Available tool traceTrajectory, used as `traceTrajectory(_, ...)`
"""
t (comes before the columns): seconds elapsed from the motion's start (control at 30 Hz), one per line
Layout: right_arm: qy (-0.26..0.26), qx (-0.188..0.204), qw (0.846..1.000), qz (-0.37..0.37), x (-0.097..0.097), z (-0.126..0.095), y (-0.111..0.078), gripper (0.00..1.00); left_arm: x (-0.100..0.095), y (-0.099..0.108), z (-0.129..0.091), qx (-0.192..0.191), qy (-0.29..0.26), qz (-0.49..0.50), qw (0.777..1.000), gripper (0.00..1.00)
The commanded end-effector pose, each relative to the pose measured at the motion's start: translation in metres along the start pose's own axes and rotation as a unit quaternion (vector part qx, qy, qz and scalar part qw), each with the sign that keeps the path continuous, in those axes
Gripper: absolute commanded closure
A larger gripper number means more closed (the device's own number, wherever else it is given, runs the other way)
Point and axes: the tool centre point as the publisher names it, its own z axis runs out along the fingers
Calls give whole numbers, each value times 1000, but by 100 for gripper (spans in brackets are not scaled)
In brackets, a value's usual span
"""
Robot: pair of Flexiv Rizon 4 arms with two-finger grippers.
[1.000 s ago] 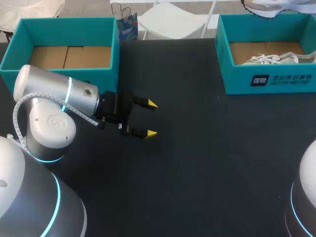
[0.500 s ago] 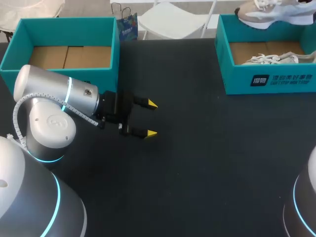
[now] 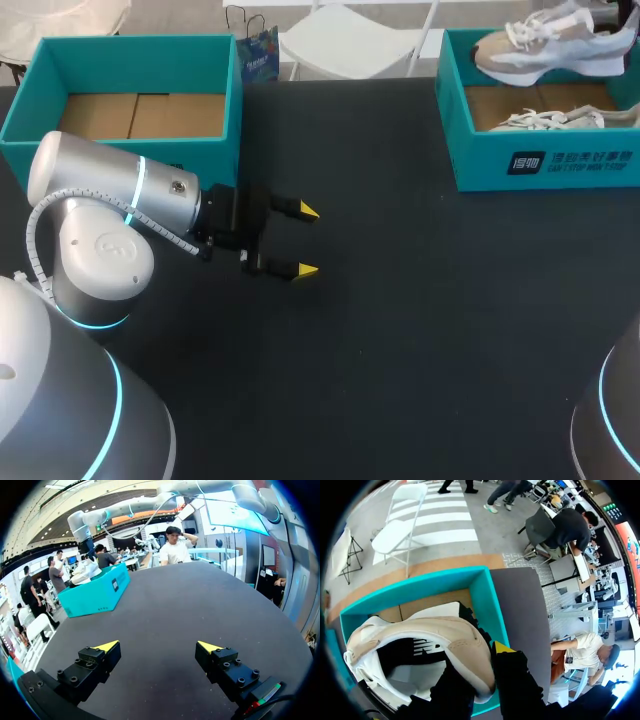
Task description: Take the shoe out of the shoebox, open the shoe tongue, remove and reinsert the insole, then place the shoe into the shoebox
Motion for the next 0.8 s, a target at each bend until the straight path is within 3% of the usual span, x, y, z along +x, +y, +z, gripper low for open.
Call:
traceTrajectory(0.03, -7, 2, 1000, -1, 5, 14, 1, 100, 0, -1, 1, -2, 0, 0, 1000, 0)
traceTrajectory(0.4, -16, 14, 1000, -9, 19, 41, -2, 100, 0, -1, 1, -2, 0, 0, 1000, 0)
traceTrajectory(0.8, -4, 25, 1000, 8, 32, 69, 12, 100, 0, -1, 1, -2, 0, 0, 1000, 0)
